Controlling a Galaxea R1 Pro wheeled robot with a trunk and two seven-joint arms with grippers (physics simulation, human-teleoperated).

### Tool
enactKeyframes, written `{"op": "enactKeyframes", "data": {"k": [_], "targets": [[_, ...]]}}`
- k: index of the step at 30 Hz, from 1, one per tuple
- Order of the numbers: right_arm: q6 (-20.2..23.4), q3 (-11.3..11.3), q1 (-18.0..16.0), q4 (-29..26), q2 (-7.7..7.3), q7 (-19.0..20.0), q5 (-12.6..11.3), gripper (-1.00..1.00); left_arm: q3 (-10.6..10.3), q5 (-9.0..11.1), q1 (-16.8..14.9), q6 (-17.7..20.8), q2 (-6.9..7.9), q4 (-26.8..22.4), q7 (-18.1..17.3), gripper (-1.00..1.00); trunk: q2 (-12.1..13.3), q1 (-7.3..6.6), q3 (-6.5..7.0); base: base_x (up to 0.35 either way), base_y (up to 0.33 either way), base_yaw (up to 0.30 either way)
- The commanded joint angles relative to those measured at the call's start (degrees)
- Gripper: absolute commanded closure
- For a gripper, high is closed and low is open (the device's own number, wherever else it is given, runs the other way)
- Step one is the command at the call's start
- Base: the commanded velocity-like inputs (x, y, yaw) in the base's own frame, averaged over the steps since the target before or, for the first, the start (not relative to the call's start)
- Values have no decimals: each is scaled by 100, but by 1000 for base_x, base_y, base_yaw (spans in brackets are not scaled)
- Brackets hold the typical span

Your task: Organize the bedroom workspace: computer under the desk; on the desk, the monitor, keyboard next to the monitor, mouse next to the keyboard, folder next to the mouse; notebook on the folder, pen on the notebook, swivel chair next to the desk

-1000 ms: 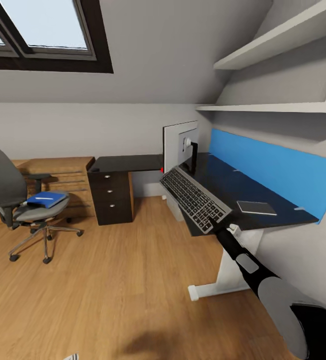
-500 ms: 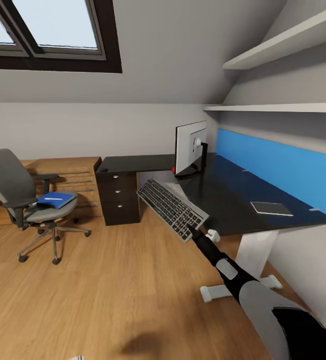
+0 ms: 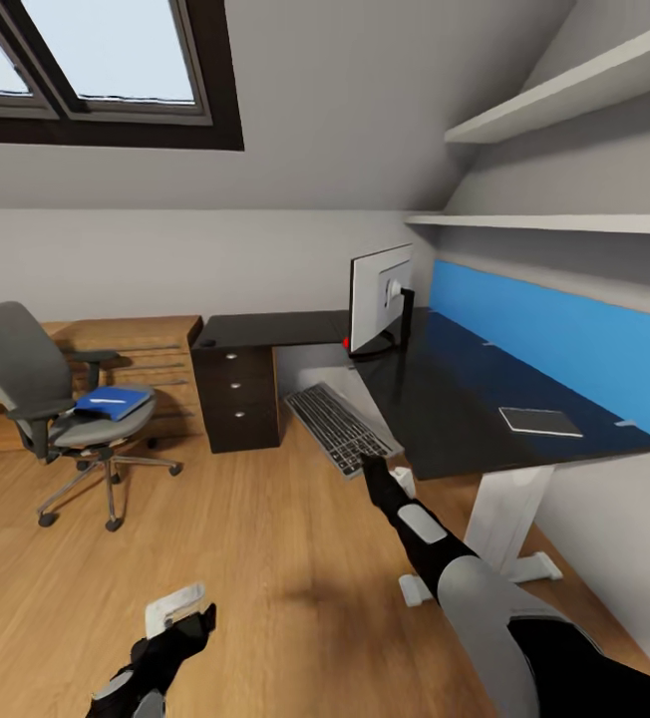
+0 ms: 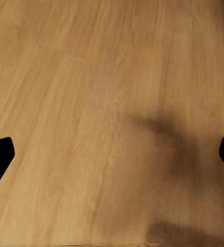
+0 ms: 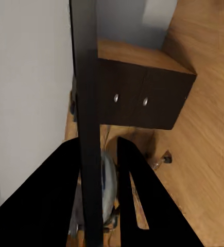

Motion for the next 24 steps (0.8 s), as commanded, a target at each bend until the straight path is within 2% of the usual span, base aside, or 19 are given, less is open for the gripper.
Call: {"op": "enactKeyframes", "data": {"k": [1, 2, 3, 4, 5, 7, 11, 13, 24], "targets": [[67, -43, -4, 5, 3, 1, -135, 100, 47, 63, -46, 357, 1, -216, 87, -100, 38, -23, 12, 0, 0, 0], [99, -45, -4, 45, 3, -15, -215, 100, 121, 86, -83, 655, -4, -352, 112, -100, 79, -45, 30, 0, 0, 0], [110, -47, -4, 108, 3, -8, -245, 100, 168, 105, -97, 764, -15, -274, 121, -100, 119, -67, 48, 0, 0, 0], [116, -48, -4, 171, 3, 4, -260, 100, 197, 104, -107, 826, -22, -99, 126, -100, 159, -89, 66, 0, 0, 0], [124, -49, -1, 239, 3, 43, -270, 100, 219, 102, -117, 850, -25, 284, 118, -100, 199, -111, 84, 0, 0, 0], [130, -42, -1, 281, 3, 135, -254, 100, 246, 107, -125, 818, -22, 558, 95, -100, 279, -155, 120, 0, 0, 0], [165, -35, 9, 317, 3, 396, 64, 100, 265, 106, -130, 763, -46, 525, 110, -100, 440, -243, 192, 0, 0, 0], [201, -39, 62, 322, 3, 572, 151, 100, 263, 105, -131, 755, -48, 518, 111, -100, 520, -286, 228, 0, 0, 0], [250, -32, 140, 325, 3, 1007, 198, 100, 244, 105, -131, 756, -53, 518, 112, -100, 961, -528, 425, 0, 0, 0]]}}
